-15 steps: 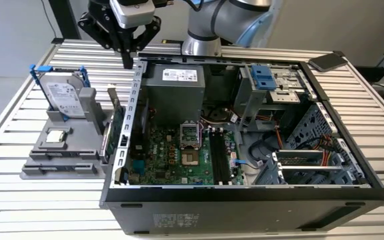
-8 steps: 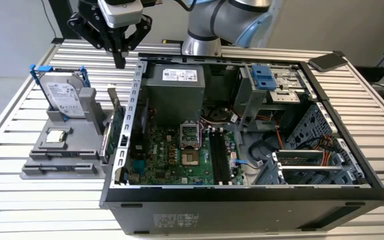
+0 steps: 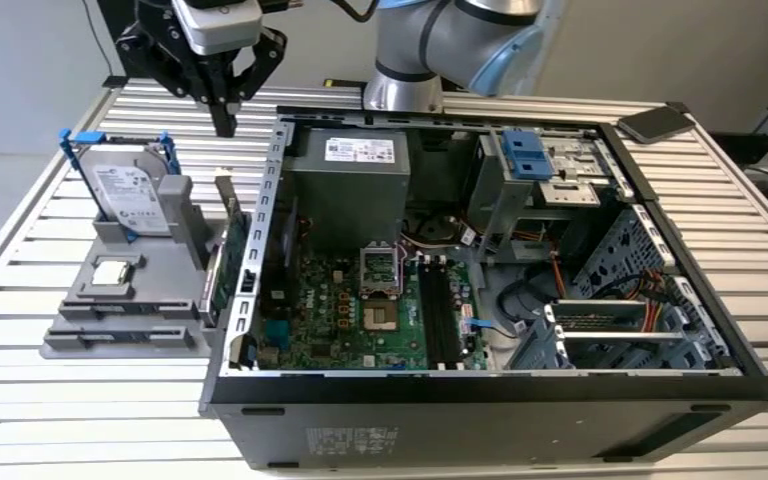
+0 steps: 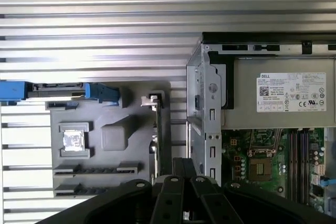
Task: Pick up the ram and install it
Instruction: 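Reach for the ram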
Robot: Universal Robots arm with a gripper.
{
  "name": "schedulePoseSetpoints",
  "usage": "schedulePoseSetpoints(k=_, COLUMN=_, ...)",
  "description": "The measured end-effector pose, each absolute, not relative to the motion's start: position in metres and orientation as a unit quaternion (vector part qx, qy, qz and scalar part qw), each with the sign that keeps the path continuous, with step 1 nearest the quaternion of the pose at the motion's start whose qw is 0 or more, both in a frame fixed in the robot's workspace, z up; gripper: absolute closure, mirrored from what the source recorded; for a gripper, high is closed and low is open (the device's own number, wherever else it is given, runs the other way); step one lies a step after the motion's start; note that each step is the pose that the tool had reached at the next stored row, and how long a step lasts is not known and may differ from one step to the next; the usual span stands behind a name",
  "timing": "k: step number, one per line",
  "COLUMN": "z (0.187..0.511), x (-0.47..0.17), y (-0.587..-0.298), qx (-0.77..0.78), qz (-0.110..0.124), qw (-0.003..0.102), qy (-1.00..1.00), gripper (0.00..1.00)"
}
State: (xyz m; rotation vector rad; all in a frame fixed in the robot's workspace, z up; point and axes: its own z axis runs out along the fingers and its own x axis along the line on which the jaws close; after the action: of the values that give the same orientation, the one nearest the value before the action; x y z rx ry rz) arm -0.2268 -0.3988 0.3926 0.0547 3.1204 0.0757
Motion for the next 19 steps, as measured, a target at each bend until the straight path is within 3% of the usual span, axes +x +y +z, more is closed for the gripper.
schedulePoseSetpoints(k=19, z=0.393, x=-0.255, y=-0.399, qx=0.015, qz=0.024, qw=0.01, qy=1.0, gripper=1.0)
